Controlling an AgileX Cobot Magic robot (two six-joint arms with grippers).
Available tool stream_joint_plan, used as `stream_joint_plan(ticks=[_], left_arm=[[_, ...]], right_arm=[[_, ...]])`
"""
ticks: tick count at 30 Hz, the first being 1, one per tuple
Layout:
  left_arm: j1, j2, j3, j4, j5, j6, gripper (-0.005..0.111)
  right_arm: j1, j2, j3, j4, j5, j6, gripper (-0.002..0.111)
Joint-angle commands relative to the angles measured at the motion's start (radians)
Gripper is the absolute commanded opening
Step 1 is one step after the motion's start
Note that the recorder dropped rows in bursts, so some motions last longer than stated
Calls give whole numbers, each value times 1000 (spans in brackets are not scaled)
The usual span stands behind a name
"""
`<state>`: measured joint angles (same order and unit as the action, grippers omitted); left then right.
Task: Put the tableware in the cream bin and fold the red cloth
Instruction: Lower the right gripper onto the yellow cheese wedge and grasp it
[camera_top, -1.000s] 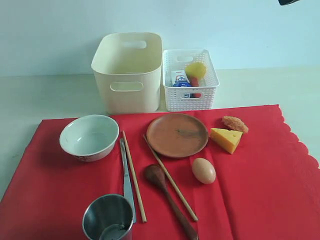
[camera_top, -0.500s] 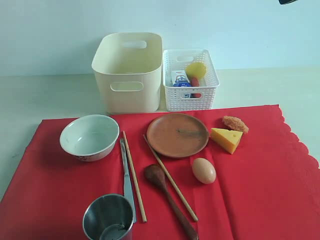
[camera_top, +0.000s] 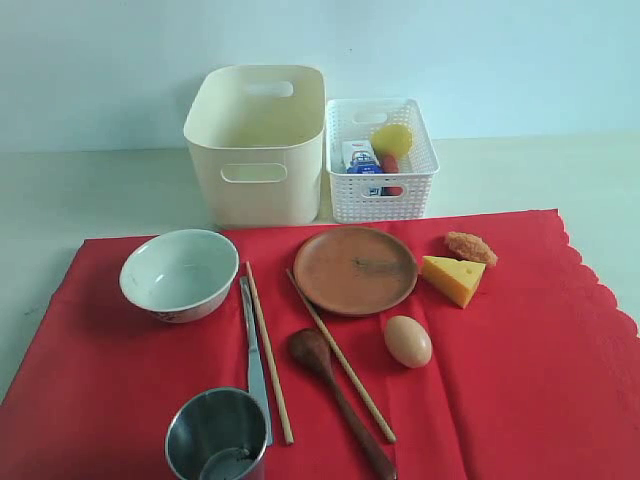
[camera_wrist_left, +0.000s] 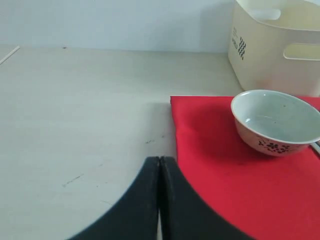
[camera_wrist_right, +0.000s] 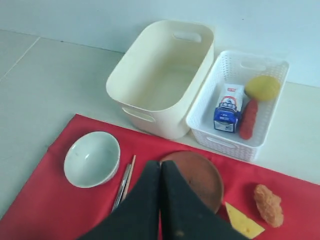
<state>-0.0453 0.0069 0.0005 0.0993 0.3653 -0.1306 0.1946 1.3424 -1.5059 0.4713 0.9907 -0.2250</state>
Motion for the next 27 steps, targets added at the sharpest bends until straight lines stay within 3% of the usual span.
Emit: stream_joint_plan(ticks=[1, 10, 20, 23, 27], left_arm=[[1, -7, 0, -2, -8, 1, 0], [1, -7, 0, -2, -8, 1, 0], [1, -7, 0, -2, -8, 1, 0], [1, -7, 0, -2, -8, 1, 0], [1, -7, 0, -2, -8, 1, 0]], right_arm=[[2, 82, 5, 24, 38, -13, 0], [2, 317, 5, 24, 230, -234, 0], [2, 530, 5, -116, 230, -324, 1], [2, 568, 5, -133, 230, -392, 13], [2, 599, 5, -135, 208, -436, 38]])
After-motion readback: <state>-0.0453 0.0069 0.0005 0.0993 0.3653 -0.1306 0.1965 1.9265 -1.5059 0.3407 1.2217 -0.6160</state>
